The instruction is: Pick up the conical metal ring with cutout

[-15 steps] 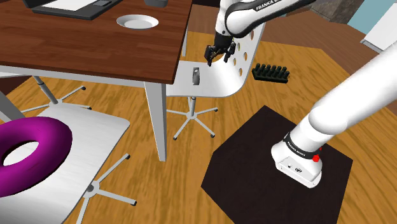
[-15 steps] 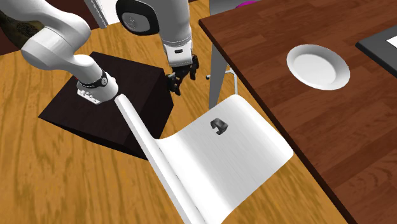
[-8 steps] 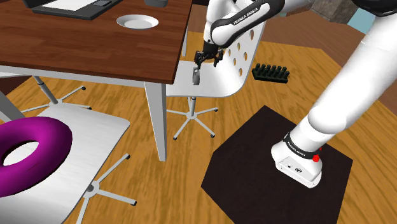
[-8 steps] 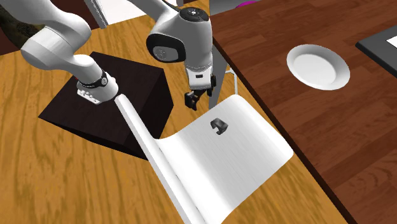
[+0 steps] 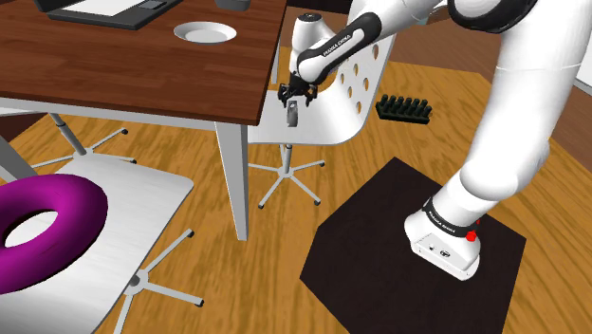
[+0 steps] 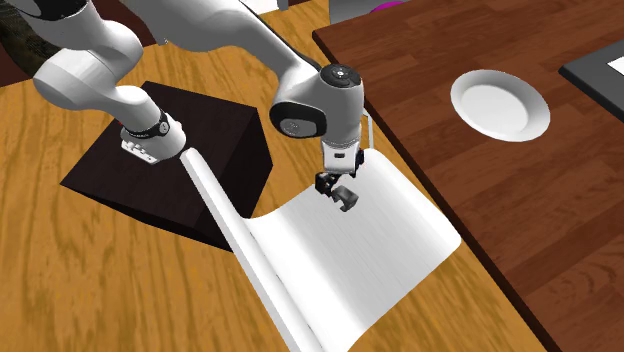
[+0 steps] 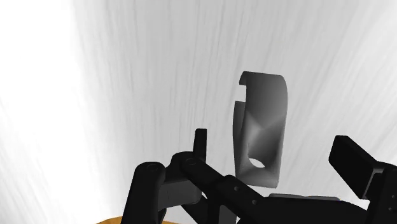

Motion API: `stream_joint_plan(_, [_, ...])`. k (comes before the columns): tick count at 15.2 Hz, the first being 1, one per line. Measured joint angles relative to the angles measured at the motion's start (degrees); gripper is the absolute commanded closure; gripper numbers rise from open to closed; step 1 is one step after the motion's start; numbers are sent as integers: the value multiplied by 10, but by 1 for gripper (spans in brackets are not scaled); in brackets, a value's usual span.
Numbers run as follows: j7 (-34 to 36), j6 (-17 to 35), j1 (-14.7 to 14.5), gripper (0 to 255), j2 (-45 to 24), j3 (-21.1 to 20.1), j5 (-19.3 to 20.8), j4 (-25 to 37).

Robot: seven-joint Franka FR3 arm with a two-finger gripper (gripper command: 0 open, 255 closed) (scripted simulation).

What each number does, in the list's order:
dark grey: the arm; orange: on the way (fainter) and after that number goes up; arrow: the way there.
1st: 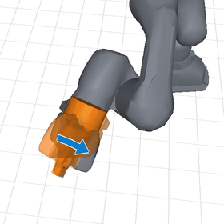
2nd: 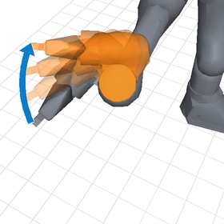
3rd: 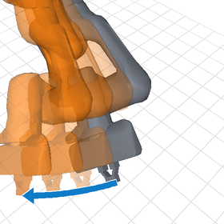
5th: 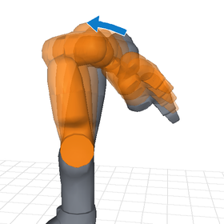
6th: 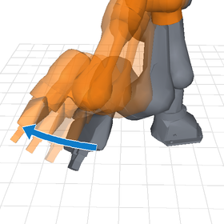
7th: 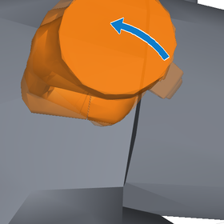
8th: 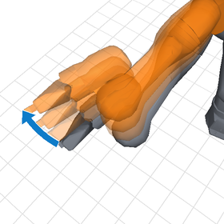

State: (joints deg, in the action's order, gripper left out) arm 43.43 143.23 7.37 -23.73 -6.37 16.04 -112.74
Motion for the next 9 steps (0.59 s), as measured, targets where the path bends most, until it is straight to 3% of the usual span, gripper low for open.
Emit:
stream_joint_plan(3, [16,7,-4,0,-50,10,5,46])
stream_joint_plan(9, [28,40,-8,0,-88,19,15,52])
